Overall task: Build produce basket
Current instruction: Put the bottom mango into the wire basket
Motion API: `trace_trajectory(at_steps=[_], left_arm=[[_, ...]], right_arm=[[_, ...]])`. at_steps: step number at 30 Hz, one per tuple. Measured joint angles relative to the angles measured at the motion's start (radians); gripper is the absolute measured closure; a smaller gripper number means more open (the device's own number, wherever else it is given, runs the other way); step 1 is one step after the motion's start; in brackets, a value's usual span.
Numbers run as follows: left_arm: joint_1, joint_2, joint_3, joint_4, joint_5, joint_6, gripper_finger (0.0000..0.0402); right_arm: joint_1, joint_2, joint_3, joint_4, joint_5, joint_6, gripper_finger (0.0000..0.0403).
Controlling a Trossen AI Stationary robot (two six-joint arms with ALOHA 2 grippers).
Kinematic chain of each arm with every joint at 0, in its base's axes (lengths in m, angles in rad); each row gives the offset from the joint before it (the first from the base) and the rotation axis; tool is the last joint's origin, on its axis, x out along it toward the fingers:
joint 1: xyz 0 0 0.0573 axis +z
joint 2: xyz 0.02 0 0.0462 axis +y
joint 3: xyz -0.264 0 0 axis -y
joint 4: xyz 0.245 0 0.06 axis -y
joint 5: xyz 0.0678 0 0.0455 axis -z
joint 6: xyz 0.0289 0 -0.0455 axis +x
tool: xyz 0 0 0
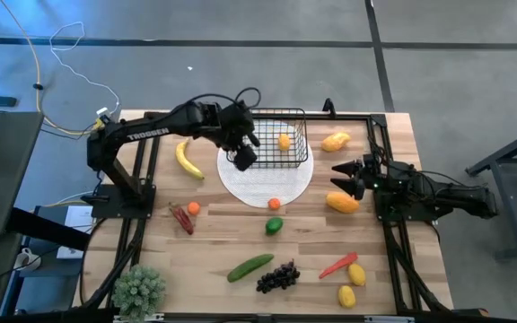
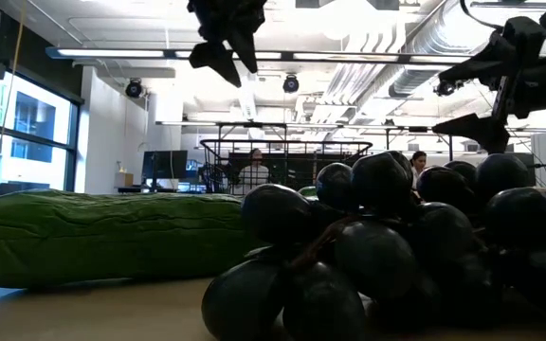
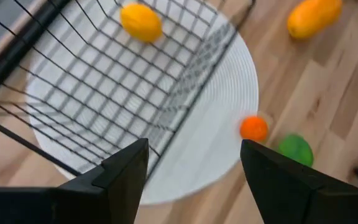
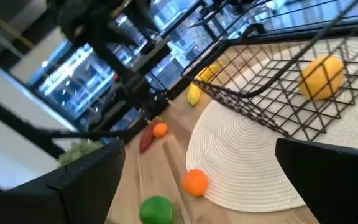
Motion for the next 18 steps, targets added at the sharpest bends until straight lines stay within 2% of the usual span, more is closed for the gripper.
trace_trajectory(at_steps=[4, 9, 14, 18], left_arm=[[-0.031, -0.004, 0.000, -0.053, -0.001, -0.028, 0.0158], [-0.063, -0.032, 0.000, -0.110, -0.027, -0.061, 0.0158], [-0.089, -0.077, 0.000, -0.159, -0.060, -0.089, 0.0158], [-0.110, -0.110, 0.000, -0.216, -0.117, -0.114, 0.0158]], right_arm=[[0.000, 0.000, -0.001, 0.021, 0.006, 0.128, 0.0006], [0.000, 0.000, 0.001, 0.128, -0.014, 0.176, 0.0006], [0.000, 0.004, 0.075, 0.090, -0.017, 0.117, 0.0006], [0.000, 0.046, 0.187, -0.061, -0.012, 0.044, 0.0006]])
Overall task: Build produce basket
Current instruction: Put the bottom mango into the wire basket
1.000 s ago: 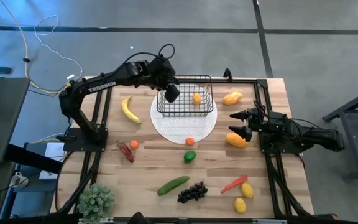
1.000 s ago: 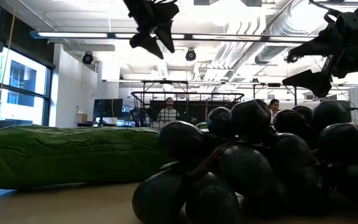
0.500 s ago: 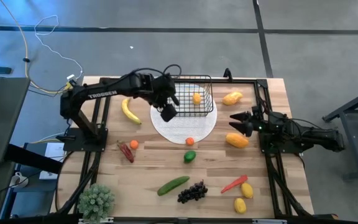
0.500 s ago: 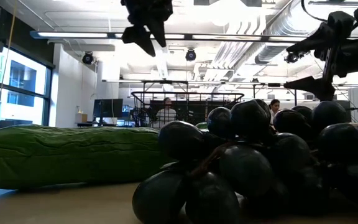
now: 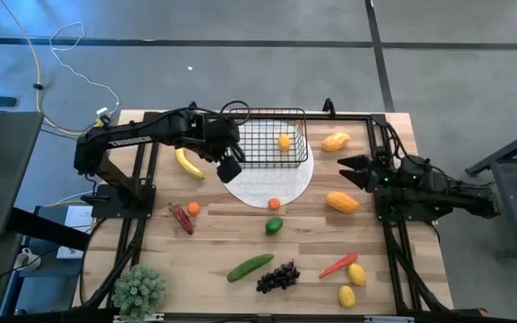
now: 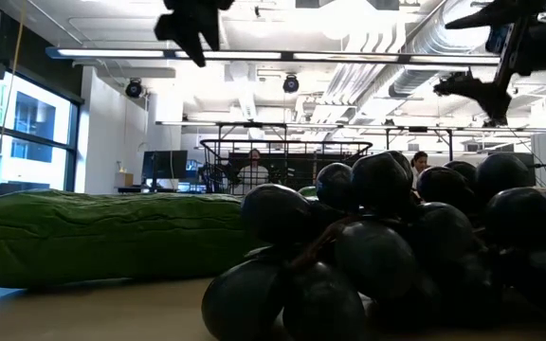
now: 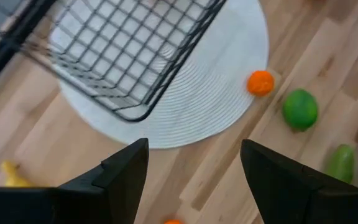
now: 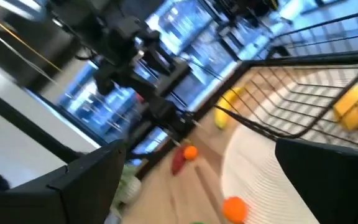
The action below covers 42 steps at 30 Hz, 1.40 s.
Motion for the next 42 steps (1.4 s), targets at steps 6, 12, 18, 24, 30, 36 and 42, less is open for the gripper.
trace_trajectory(at_steps=[6, 12, 18, 24, 30, 36, 42], left_arm=[[-0.024, -0.043, -0.016, -0.083, -0.030, -0.049, 0.0158], [-0.030, -0.084, -0.103, -0.094, -0.031, -0.092, 0.0158], [-0.030, -0.108, -0.195, -0.083, -0.031, -0.120, 0.0158], [-0.030, -0.111, -0.243, -0.076, -0.031, -0.122, 0.0158], [-0.030, -0.111, -0.244, -0.075, -0.031, -0.122, 0.0158], [-0.029, -0.111, -0.244, -0.067, -0.031, -0.107, 0.0158], [-0.029, -0.111, -0.244, -0.045, -0.029, -0.104, 0.0158]], right_arm=[[0.000, 0.151, 0.190, -0.356, 0.005, -0.048, 0.0006], [0.000, 0.333, 0.329, -0.613, -0.055, -0.055, 0.0006], [0.000, 0.486, 0.386, -0.772, -0.092, -0.098, 0.0006], [0.026, 0.624, 0.385, -0.783, -0.158, -0.128, 0.0006], [0.113, 0.744, 0.384, -0.795, -0.156, -0.126, 0.0006], [0.185, 0.859, 0.384, -0.794, -0.068, -0.122, 0.0007], [0.223, 0.975, 0.383, -0.782, -0.042, -0.120, 0.0007]])
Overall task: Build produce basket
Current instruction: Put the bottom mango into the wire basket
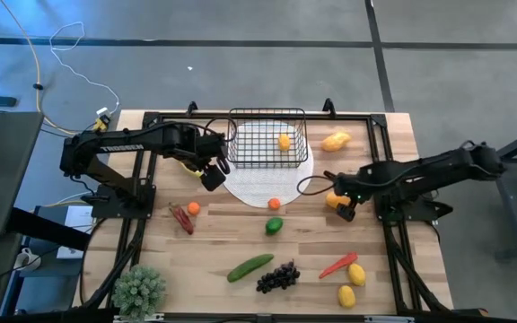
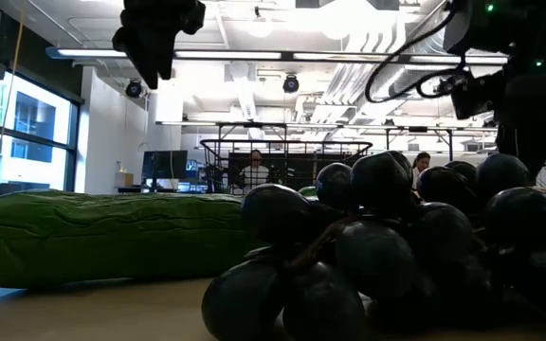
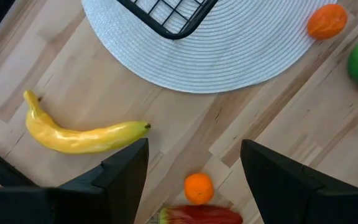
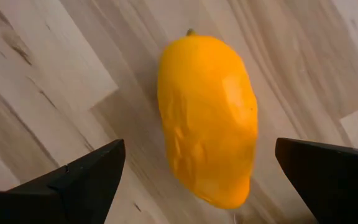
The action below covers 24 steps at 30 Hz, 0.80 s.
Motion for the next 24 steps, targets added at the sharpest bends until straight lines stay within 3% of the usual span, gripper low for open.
trace_trajectory(at_steps=[8, 12, 20, 24], left_arm=[[0.002, 0.000, 0.000, 0.000, 0.000, 0.000, 0.0158], [0.002, 0.000, 0.000, -0.001, 0.000, 0.000, 0.0158], [0.003, 0.000, 0.000, -0.002, 0.001, 0.000, 0.0158], [0.005, 0.000, 0.000, -0.002, 0.006, 0.000, 0.0158]], right_arm=[[0.036, 0.152, 0.000, 0.020, 0.043, 0.032, 0.0020], [0.054, 0.201, 0.000, 0.027, 0.065, 0.062, 0.0065], [0.088, 0.215, 0.004, 0.042, 0.067, 0.123, 0.0192], [0.108, 0.215, 0.047, 0.038, 0.059, 0.124, 0.0206]])
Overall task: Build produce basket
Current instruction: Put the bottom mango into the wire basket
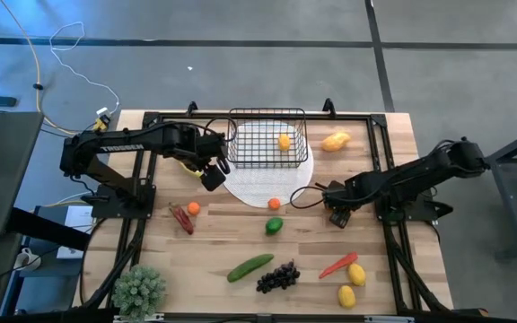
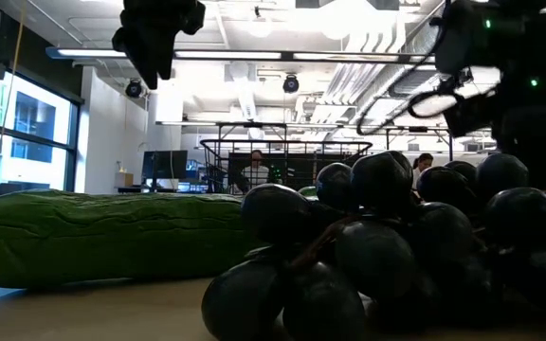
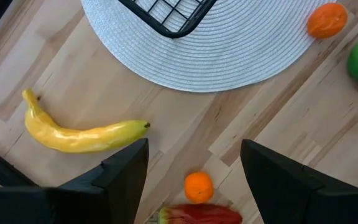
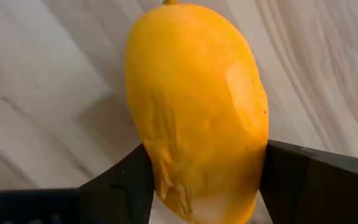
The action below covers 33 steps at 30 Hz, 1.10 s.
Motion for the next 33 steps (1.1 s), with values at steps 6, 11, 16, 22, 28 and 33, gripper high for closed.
trace_trajectory(at_steps=[6, 11, 16, 22, 28, 33], left_arm=[[0.022, 0.000, 0.000, -0.001, 0.000, 0.000, 0.0158], [0.048, 0.000, 0.000, -0.001, 0.001, 0.000, 0.0158], [0.073, 0.000, 0.000, -0.001, -0.005, 0.016, 0.0158], [0.085, 0.000, 0.000, 0.000, -0.006, 0.058, 0.0158], [0.085, 0.000, 0.000, 0.000, -0.012, 0.061, 0.0158], [0.085, 0.000, 0.000, 0.000, -0.063, 0.061, 0.0158]], right_arm=[[0.024, 0.000, 0.125, -0.014, -0.010, -0.018, 0.0206], [0.026, 0.000, 0.263, -0.014, 0.032, -0.071, 0.0206], [0.005, 0.000, 0.402, -0.011, 0.136, -0.177, 0.0205], [-0.067, -0.001, 0.498, 0.129, 0.244, -0.378, 0.0203], [-0.189, 0.006, 0.500, 0.339, 0.252, -0.534, 0.0203], [-0.295, 0.037, 0.499, 0.430, 0.230, -0.596, 0.0202]])
